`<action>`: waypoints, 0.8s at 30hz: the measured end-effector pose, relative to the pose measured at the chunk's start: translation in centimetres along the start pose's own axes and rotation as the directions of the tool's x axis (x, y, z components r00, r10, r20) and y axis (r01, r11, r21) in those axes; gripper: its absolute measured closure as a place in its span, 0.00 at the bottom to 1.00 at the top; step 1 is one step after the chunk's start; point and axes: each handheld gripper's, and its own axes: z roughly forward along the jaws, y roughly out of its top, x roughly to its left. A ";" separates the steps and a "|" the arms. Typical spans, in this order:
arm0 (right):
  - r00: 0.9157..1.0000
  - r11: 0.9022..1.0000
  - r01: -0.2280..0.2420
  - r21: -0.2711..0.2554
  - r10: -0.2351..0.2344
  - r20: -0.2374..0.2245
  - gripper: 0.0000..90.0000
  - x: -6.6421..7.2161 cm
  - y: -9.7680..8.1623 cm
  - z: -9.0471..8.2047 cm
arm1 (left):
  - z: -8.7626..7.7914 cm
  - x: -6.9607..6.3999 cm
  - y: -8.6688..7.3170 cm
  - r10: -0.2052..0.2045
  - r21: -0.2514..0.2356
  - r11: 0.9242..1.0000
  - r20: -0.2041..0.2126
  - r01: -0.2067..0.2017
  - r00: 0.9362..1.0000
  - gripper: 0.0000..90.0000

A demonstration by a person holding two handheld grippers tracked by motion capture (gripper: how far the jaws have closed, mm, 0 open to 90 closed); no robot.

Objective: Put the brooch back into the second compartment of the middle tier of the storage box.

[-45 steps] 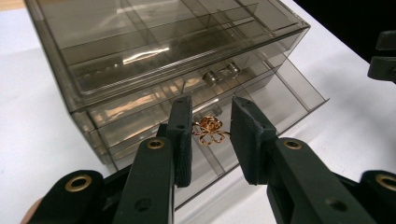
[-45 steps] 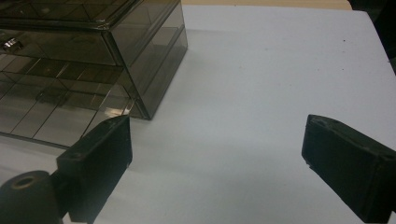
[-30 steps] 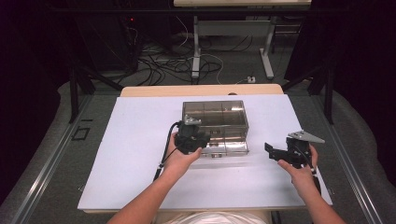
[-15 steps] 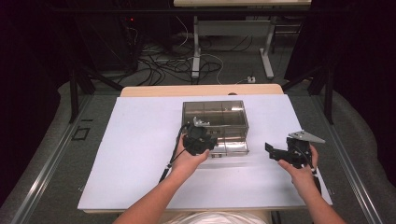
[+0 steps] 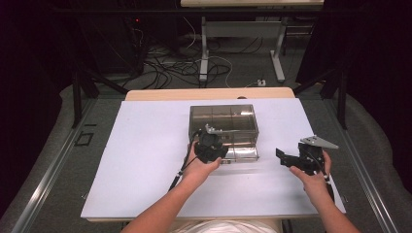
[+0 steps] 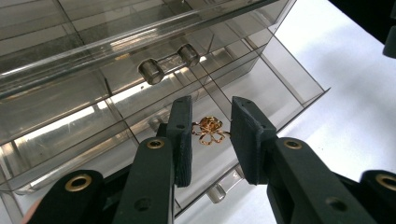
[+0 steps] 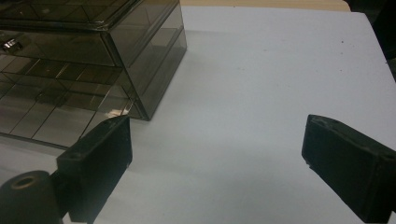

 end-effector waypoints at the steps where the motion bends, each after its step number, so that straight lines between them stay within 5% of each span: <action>1: 1.000 1.000 -0.001 -0.003 0.001 0.004 0.09 0.0 0.0 0.0 | 0.1 0.0 0.0 0.000 0.003 1.000 0.001 0.000 1.000 0.77; 24: 1.000 1.000 0.007 -0.001 -0.007 0.007 0.09 0.0 0.0 0.2 | 0.7 -0.2 -0.4 0.019 0.022 1.000 -0.004 -0.019 1.000 0.74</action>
